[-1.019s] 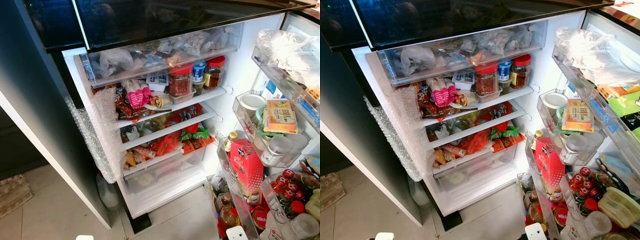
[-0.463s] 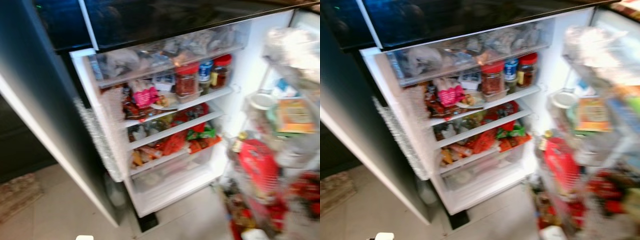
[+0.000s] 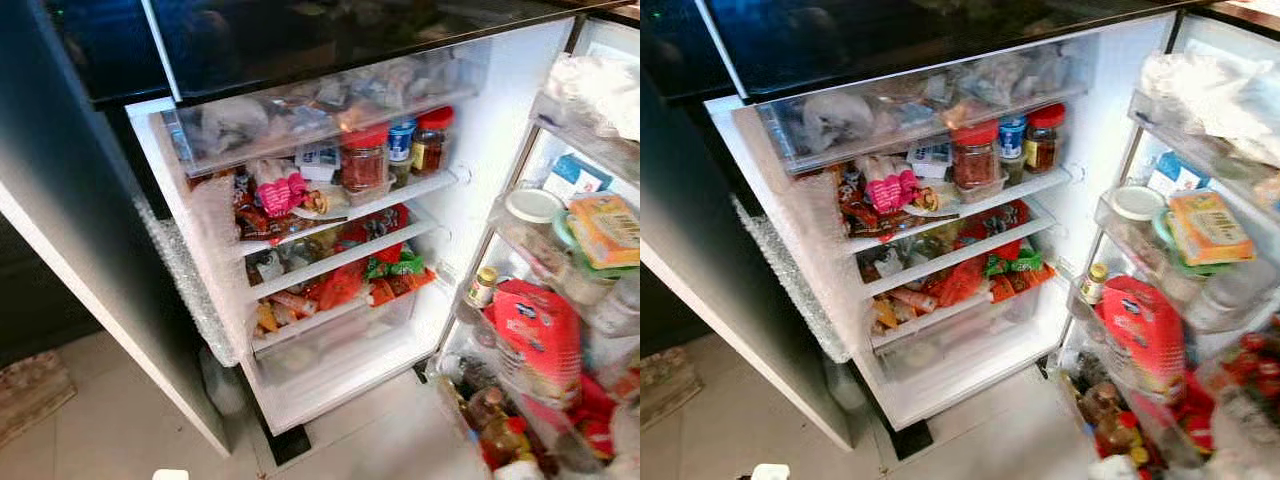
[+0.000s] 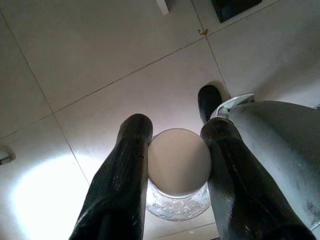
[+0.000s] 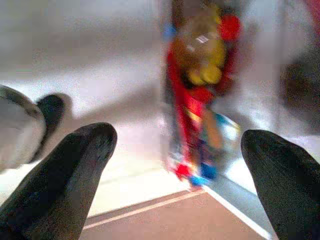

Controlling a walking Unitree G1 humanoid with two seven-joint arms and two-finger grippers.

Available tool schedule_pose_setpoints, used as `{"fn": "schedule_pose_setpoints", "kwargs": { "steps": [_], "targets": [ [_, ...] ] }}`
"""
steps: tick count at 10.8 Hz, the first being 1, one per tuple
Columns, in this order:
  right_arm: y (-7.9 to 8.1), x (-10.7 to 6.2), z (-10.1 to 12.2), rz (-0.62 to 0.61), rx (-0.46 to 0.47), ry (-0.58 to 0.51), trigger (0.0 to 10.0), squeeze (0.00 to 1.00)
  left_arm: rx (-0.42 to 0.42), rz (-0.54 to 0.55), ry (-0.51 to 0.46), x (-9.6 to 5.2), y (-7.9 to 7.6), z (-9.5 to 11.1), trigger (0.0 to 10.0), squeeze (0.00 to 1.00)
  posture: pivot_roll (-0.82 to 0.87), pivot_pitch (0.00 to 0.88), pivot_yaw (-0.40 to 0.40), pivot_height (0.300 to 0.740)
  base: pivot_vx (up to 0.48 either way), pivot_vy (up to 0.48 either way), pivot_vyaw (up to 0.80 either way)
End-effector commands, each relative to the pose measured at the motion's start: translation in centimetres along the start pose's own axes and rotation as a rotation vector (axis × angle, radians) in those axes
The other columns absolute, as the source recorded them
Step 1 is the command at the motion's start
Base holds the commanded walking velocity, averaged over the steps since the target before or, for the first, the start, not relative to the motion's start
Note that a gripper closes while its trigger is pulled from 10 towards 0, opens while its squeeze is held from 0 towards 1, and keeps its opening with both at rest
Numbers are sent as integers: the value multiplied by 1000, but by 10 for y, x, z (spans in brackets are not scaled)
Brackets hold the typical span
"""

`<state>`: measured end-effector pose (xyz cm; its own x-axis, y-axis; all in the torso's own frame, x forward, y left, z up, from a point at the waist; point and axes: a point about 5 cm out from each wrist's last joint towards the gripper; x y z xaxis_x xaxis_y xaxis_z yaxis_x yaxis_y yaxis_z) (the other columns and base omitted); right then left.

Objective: Restocking fridge

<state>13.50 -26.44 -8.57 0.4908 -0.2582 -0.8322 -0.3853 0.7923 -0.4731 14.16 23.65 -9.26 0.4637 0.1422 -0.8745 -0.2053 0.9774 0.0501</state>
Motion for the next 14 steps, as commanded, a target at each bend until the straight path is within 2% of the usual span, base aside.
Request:
{"fn": "schedule_pose_setpoints", "kwargs": {
  "steps": [1, 8, 9, 10, 14],
  "targets": [
    [-4, 0, 2, -4, 12, -10, 10000, 0, 5, 8, 14, -1, 4, -3, 10000, 0, -90, 0, 44, 740, 0, 0, 0],
    [-4, 0, 2, 4, 15, -14, 10000, 0, 5, 7, 14, -1, 4, -3, 10000, 0, -90, 0, 44, 740, 0, 0, 0],
    [25, 2, 30, 118, 326, -60, 10000, 0, 5, 12, 5, -1, 5, -2, 10000, 0, -69, 0, 37, 740, 0, -262, 0],
    [50, -1, 32, 184, 593, -24, 10000, 0, 2, 11, 1, -1, 6, -3, 10000, 0, -73, 0, 40, 740, 0, -270, 0],
    [52, -2, 29, 193, 590, -21, 10000, 0, 17, 5, -4, -1, 5, -3, 10000, 0, -65, 0, 35, 740, 0, -273, 0]
  ]
}}
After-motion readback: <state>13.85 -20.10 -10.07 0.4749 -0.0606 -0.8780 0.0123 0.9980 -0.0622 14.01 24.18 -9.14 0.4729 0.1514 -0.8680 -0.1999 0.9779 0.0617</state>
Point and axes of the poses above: a point about 5 cm out from each wrist's last joint towards the gripper, its own x axis pointing out of the wrist towards the gripper, its own z axis along the axis of the wrist's last joint, y = z × x, and after that the axes turned 12 degrees about -x, right-handed
